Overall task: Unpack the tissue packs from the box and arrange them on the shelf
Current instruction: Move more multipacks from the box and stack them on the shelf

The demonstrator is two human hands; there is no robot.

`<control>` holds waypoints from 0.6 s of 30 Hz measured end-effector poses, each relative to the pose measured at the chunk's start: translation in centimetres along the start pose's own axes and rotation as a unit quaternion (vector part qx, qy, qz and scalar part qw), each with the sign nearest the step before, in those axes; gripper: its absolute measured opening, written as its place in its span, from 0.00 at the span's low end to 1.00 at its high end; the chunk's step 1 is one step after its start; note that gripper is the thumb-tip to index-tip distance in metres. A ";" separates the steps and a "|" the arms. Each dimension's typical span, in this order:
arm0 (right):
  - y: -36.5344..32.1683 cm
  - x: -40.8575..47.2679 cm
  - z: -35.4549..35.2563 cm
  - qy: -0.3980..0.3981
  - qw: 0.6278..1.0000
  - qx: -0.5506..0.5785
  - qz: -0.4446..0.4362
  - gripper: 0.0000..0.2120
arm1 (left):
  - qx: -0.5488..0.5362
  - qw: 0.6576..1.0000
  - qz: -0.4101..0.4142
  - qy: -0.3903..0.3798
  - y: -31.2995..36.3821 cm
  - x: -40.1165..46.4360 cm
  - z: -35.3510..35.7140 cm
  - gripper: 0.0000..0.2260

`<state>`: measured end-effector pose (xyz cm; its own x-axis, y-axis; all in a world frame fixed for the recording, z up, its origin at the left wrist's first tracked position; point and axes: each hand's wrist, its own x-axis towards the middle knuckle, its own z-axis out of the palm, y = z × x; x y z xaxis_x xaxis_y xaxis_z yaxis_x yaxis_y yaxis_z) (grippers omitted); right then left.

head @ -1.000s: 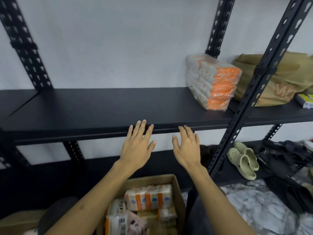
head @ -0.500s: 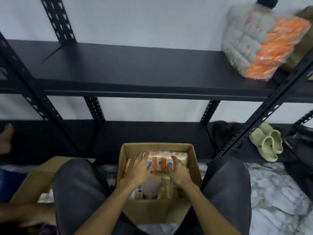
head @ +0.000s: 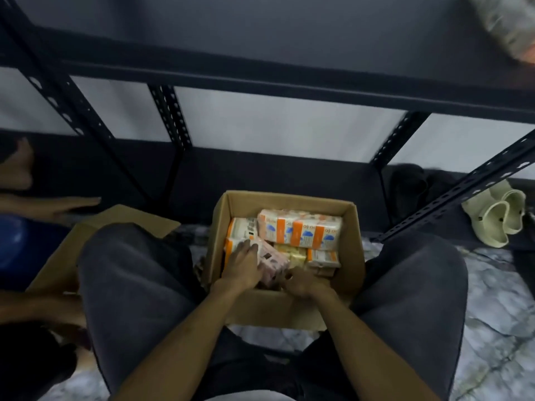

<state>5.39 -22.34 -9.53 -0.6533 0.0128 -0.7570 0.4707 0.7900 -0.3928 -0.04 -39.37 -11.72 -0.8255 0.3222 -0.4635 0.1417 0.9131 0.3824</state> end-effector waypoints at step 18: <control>2.8 7.7 -5.2 0.284 0.955 -0.082 0.021 0.39 | 0.098 0.995 -0.029 0.013 -2.3 3.9 1.6 0.32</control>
<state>-1.42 -16.88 -13.77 -0.8743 0.3403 -0.3462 0.4346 0.8664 -0.2460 -2.66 -39.79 -15.67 -0.8483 0.2639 -0.4590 0.1960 0.9619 0.1908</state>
